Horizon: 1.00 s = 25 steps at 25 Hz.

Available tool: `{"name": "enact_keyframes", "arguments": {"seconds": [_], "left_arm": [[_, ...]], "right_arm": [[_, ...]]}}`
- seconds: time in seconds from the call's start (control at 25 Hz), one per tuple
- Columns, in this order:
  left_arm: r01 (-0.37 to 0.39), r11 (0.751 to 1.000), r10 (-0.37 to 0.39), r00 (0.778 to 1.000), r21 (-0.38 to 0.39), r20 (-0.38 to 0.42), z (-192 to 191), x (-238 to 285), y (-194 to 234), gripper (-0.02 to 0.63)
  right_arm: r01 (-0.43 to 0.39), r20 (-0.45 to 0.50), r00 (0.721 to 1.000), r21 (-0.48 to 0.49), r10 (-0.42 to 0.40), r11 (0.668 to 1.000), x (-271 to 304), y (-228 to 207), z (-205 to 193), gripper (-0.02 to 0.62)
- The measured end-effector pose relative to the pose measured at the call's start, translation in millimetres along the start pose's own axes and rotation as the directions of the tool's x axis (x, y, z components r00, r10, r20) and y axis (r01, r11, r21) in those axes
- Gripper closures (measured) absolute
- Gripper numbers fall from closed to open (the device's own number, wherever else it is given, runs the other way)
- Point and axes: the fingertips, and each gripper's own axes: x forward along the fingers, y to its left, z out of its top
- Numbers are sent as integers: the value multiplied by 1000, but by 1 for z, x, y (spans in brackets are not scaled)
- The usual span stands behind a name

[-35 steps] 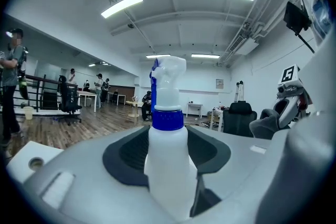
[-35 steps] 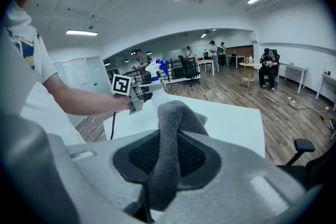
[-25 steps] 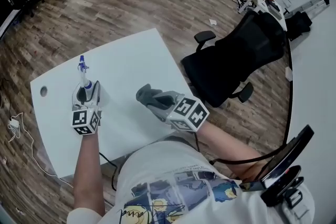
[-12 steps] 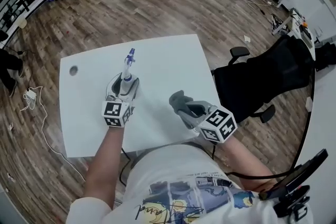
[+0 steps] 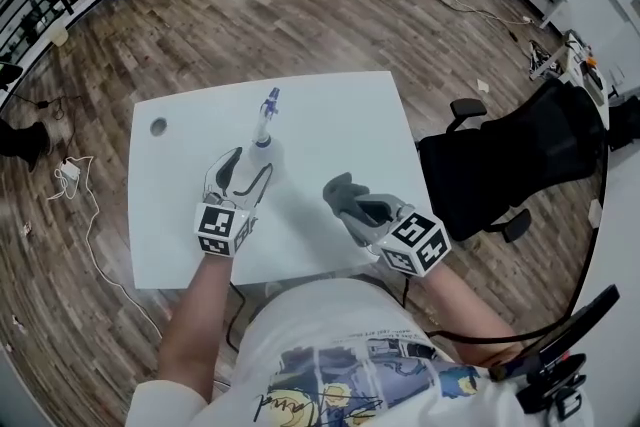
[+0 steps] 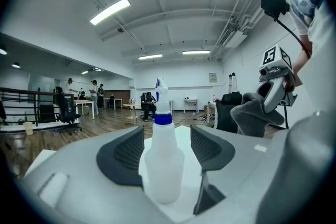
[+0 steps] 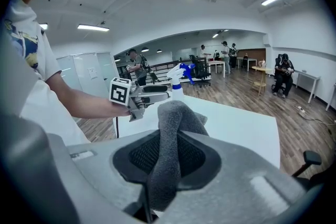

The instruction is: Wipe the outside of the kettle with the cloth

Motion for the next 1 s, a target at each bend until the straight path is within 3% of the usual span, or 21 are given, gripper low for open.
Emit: {"name": "enact_keyframes", "arguments": {"seconds": [0.24, 0.48, 0.76, 1.0], "left_arm": [[54, 998, -55, 998, -24, -17, 17, -54, -17, 393], [136, 990, -139, 988, -46, -72, 21, -128, -53, 603], [308, 943, -326, 929, -126, -175, 18, -170, -101, 604], [393, 908, -413, 896, -144, -161, 23, -185, -118, 604]], "right_arm": [[-13, 15, 1000, -7, 13, 1000, 2, 22, 2, 517], [-24, 9, 1000, -42, 24, 999, 8, 60, -1, 517], [-19, 24, 999, -110, 22, 994, 11, 91, 2, 517], [-17, 32, 999, -135, 21, 991, 12, 122, 3, 517]]}}
